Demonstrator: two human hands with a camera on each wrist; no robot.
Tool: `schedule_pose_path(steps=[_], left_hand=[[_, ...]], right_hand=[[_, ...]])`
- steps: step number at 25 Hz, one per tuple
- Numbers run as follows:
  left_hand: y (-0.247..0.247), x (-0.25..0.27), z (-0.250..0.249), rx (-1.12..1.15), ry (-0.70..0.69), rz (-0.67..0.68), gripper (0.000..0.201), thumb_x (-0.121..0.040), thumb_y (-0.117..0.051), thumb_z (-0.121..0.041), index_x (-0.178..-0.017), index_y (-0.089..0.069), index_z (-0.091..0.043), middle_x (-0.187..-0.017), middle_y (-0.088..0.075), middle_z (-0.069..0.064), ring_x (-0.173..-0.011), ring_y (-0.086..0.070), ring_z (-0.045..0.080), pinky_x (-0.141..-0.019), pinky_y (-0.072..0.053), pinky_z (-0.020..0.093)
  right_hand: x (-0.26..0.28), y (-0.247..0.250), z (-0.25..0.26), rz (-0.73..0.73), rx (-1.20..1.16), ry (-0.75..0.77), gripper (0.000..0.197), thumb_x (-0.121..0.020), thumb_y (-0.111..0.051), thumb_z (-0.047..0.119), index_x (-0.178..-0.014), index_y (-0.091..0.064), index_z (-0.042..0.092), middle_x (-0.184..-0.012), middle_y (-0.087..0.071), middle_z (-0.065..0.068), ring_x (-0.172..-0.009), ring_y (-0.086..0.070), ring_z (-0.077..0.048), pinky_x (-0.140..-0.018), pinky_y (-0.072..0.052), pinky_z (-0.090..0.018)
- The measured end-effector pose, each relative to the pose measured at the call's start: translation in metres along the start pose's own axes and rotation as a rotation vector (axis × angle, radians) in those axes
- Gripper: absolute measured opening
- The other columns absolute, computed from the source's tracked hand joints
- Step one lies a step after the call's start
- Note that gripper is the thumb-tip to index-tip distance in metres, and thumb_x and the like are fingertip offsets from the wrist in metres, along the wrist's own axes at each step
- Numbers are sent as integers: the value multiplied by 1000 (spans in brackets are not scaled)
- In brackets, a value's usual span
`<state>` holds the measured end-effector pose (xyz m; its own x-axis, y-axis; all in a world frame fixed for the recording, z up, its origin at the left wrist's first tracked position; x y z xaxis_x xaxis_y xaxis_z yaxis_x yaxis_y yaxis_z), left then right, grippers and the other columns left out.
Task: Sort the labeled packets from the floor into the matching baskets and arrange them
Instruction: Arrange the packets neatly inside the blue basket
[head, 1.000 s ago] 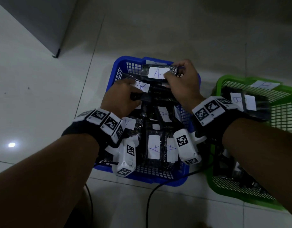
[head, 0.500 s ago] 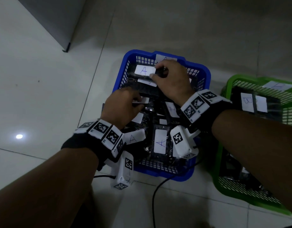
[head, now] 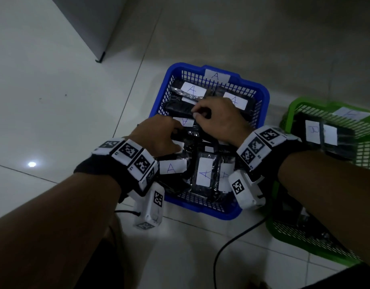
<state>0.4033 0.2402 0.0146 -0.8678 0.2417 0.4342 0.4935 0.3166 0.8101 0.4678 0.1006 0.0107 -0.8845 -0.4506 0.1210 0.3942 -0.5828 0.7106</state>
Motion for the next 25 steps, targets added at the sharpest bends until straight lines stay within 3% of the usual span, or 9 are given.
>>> schedule_pose_path(steps=[3, 5, 7, 9, 12, 15, 18, 20, 25], left_hand=[[5, -1, 5, 89, 79, 22, 28, -78, -77, -31, -104, -74, -21, -96, -73, -3, -90, -65, 14, -79, -51, 26], [12, 1, 11, 272, 195, -68, 20, -79, -77, -30, -95, -74, -19, -93, -73, -2, -87, -66, 15, -81, -53, 28], [21, 6, 17, 585, 305, -244, 19, -80, -77, -26, -91, -71, -12, -87, -74, 6, -81, -70, 23, -77, -59, 35], [28, 10, 15, 980, 393, -388, 20, -83, -75, -17, -98, -68, -6, -86, -73, 10, -72, -71, 21, -63, -60, 33], [27, 9, 3, 1418, 432, -432, 25, -85, -71, -5, -106, -58, -3, -91, -71, 18, -70, -72, 20, -61, -58, 27], [25, 11, 0, 1438, 414, -439, 33, -86, -71, -5, -114, -54, -3, -97, -71, 21, -82, -71, 26, -68, -60, 29], [25, 18, 9, 1439, 427, -474, 23, -85, -73, -11, -103, -62, -5, -94, -73, 15, -78, -72, 19, -71, -58, 26], [26, 25, 18, 1495, 448, -508, 20, -84, -73, -8, -100, -61, -6, -94, -72, 18, -76, -72, 19, -71, -59, 27], [22, 38, 38, 1357, 477, -558, 27, -82, -77, -11, -101, -60, -4, -95, -73, 18, -84, -73, 26, -76, -61, 33]], right_hand=[[10, 3, -9, 68, -95, -84, 14, -90, -66, 23, -100, -74, 20, -93, -72, 7, -82, -65, -2, -75, -52, -16], [15, 9, -18, 35, -240, -195, 13, -90, -65, 26, -99, -75, 21, -95, -72, 8, -87, -67, -5, -77, -50, -16], [19, 9, -23, 84, -443, -339, 15, -92, -64, 32, -100, -72, 23, -98, -72, 6, -91, -69, -10, -77, -54, -24], [23, 6, -19, 171, -564, -423, 22, -91, -64, 39, -105, -70, 23, -104, -71, 5, -94, -69, -10, -79, -56, -28], [24, 5, -13, 176, -655, -435, 24, -87, -71, 36, -108, -68, 25, -105, -72, 5, -96, -68, -9, -82, -58, -29], [21, 6, -13, 120, -730, -447, 29, -85, -73, 23, -113, -65, 23, -105, -72, 2, -96, -70, -12, -80, -60, -32], [21, 1, -12, 168, -779, -475, 35, -84, -74, 19, -118, -63, 20, -109, -71, -1, -97, -70, -14, -76, -60, -31], [20, -5, -7, 187, -783, -467, 36, -83, -75, 19, -118, -63, 20, -110, -71, -1, -98, -70, -15, -75, -60, -31], [11, -8, 2, -38, -883, -465, 27, -85, -72, 13, -109, -62, 21, -105, -67, 2, -98, -67, -16, -74, -60, -31]])
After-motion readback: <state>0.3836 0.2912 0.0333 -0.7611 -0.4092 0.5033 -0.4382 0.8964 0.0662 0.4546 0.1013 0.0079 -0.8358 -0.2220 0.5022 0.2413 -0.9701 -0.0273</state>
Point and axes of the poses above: each hand's wrist, its own x-axis away from the middle knuckle, its own y-axis out of the back of the hand, z = x × y, the point moved 6 cm from there along -x, towards the middle knuckle
